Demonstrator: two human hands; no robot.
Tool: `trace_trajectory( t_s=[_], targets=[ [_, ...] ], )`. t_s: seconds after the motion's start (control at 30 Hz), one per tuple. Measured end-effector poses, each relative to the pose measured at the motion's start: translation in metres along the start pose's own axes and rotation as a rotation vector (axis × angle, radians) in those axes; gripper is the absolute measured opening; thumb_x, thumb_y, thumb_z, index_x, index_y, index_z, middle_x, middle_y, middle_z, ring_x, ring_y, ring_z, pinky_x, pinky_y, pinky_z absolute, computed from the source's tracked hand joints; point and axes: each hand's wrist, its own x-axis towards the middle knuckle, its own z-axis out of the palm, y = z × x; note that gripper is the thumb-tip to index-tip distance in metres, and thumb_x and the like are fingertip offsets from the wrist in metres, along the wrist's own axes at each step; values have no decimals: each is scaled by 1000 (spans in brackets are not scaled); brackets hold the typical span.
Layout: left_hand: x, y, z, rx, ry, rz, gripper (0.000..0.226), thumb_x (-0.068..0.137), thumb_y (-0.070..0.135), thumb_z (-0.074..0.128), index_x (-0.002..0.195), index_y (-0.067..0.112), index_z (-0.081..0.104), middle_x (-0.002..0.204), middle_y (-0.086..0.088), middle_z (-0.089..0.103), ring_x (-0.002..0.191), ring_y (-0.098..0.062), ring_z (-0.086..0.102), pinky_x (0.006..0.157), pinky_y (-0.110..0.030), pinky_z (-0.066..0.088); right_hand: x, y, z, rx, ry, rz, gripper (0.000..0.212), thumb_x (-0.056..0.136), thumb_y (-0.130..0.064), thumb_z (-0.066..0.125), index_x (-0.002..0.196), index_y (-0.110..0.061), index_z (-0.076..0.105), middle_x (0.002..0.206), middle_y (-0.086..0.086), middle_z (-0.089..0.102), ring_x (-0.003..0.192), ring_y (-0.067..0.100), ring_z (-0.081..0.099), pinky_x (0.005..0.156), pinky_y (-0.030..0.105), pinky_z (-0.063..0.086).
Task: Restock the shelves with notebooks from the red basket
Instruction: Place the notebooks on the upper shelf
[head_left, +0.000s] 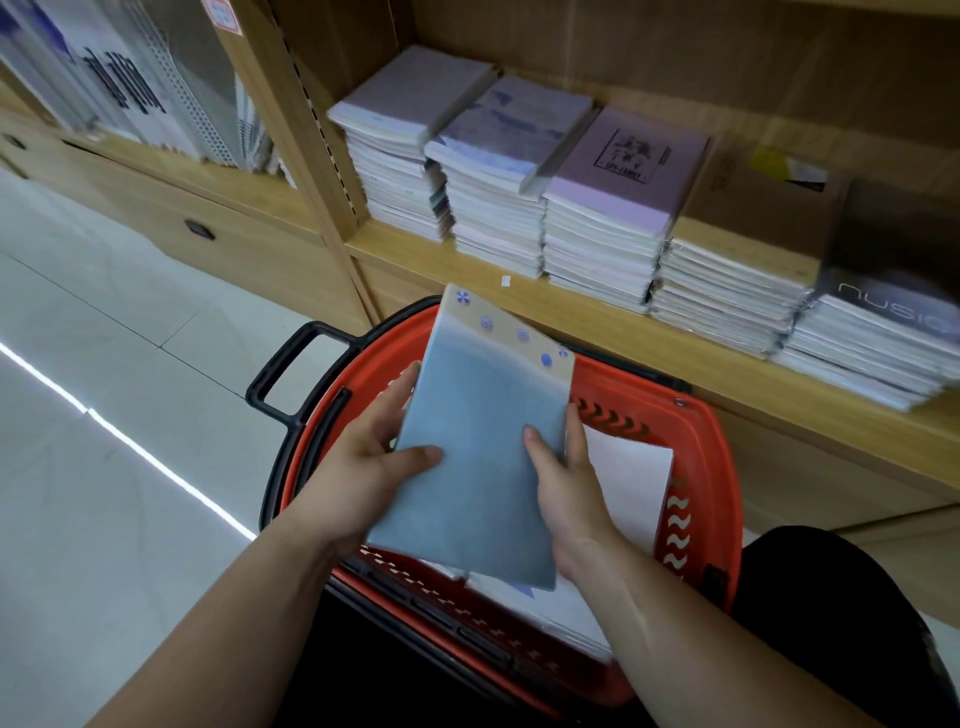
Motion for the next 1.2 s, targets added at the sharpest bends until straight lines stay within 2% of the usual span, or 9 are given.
trace_trajectory(
  t_s=[0.13, 0.27, 0.47, 0.53, 0.67, 0.77, 0.97, 1.07, 1.2],
  targets=[
    [-1, 19, 5, -46, 0, 46, 78, 82, 5, 62, 150, 39, 44, 133, -16, 66, 111, -46, 67, 88, -57, 56, -6, -34, -2, -32, -61, -76, 61, 99, -33, 63, 146, -59, 34, 120, -22, 69, 106, 12, 71, 95, 49, 57],
    [-2, 64, -6, -53, -4, 133, 73, 86, -4, 62, 147, 34, 49, 131, -14, 68, 106, -37, 71, 81, -47, 61, -20, -93, 9, -75, -88, -330, 64, 102, -16, 59, 151, -49, 34, 123, -25, 67, 110, 4, 68, 99, 43, 55],
    [-15, 143, -14, -132, 50, 349, 73, 89, -5, 49, 148, 37, 47, 133, -12, 67, 103, -38, 71, 74, -44, 62, -59, -191, 38, -115, -210, -684, 72, 104, -13, 53, 157, -48, 20, 142, -35, 51, 132, -5, 51, 110, 33, 44],
    [-15, 175, -8, -116, 58, 446, 74, 87, -2, 52, 148, 40, 47, 135, -8, 66, 107, -35, 70, 78, -43, 62, -69, -225, 41, -84, -197, -790, 70, 104, -8, 53, 158, -43, 24, 141, -31, 54, 130, -4, 53, 104, 28, 47],
    [1, 239, 21, -44, -37, 561, 75, 87, 0, 62, 147, 41, 48, 131, -9, 68, 103, -35, 72, 78, -47, 61, -77, -292, 28, -35, -122, -902, 64, 102, -2, 52, 154, -38, 37, 133, -21, 64, 122, 4, 62, 99, 33, 52],
    [25, 279, 51, -59, -19, 529, 66, 92, -4, 59, 143, 38, 53, 118, -7, 75, 94, -30, 75, 71, -41, 62, -70, -334, 10, 62, -10, -887, 61, 100, -2, 55, 150, -35, 42, 134, -15, 65, 118, 9, 66, 103, 39, 53],
    [87, 308, 109, 51, 102, 457, 51, 94, 9, 68, 143, 17, 55, 101, 6, 75, 91, -17, 74, 81, -31, 57, -41, -409, -35, 155, 184, -786, 54, 97, 0, 55, 142, -30, 53, 111, -2, 74, 91, 21, 75, 75, 42, 62],
    [102, 299, 126, 301, 138, 510, 50, 92, 21, 73, 140, 18, 58, 113, 8, 70, 97, -8, 68, 81, -22, 54, -17, -434, -60, 86, 293, -673, 46, 93, 3, 48, 132, -18, 60, 110, 8, 73, 92, 31, 74, 79, 51, 62],
    [113, 287, 131, 691, 286, 679, 47, 85, 27, 81, 130, 24, 68, 95, 6, 70, 87, -11, 65, 88, -30, 53, 22, -452, -79, -106, 350, -500, 27, 85, 2, 47, 102, -10, 64, 111, 23, 69, 99, 44, 70, 87, 68, 54]
  ],
)
